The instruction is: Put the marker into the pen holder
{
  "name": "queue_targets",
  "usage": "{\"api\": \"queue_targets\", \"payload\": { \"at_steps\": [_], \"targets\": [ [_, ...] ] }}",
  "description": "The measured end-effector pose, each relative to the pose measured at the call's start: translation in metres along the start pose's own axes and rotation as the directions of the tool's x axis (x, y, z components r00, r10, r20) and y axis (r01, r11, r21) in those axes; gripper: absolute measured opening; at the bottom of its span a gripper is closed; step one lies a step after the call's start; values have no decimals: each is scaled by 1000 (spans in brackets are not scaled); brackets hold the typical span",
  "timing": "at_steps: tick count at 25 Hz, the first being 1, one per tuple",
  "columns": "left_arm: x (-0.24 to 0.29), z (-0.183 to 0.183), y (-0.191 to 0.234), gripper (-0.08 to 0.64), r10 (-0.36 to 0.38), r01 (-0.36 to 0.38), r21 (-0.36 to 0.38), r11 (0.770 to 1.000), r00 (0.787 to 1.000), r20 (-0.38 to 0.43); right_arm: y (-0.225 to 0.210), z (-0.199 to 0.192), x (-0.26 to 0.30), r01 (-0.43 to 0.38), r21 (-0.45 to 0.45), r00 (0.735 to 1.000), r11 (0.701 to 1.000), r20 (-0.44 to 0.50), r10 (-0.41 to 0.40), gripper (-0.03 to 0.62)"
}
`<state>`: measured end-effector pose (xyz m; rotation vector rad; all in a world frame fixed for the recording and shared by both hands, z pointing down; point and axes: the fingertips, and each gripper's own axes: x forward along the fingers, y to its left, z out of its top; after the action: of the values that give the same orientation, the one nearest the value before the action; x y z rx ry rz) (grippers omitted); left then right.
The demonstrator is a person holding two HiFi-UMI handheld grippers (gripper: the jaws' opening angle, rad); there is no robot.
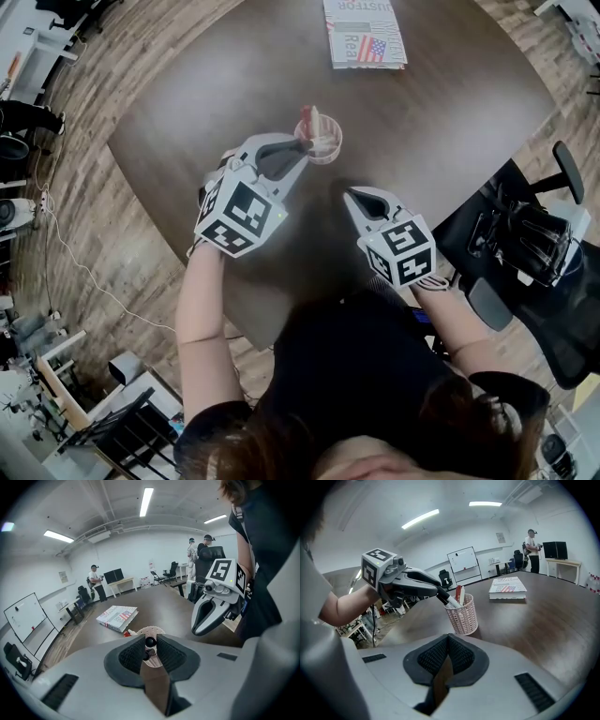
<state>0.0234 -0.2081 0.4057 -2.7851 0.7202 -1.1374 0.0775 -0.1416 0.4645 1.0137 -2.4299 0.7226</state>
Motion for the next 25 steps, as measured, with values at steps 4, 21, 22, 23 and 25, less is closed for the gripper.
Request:
{"api": "queue_targets", "payload": {
  "at_steps": [4,21,22,23,25],
  "targets": [
    [5,-2,2,91,7,-7,-7,1000,1000,-1,-1,-1,1,-6,3,1000,1000,-4,6,15],
    [-19,-1,10,89,82,-76,-81,994,994,71,-1,4,-5,11,-9,1000,1000,12,-11,15],
    [-23,-2,11,83,98,-89,-100,991,992,81,0,5,-6,14,-12,1000,1000,15,-14,15],
    [-28,-3,13,77,115,-104,-121,987,989,91,1,6,-7,17,-14,1000,1000,19,-17,15],
    [-39,-5,15,61,153,-134,-164,977,982,110,3,7,-10,24,-18,999,1000,29,-24,15]
  ]
}}
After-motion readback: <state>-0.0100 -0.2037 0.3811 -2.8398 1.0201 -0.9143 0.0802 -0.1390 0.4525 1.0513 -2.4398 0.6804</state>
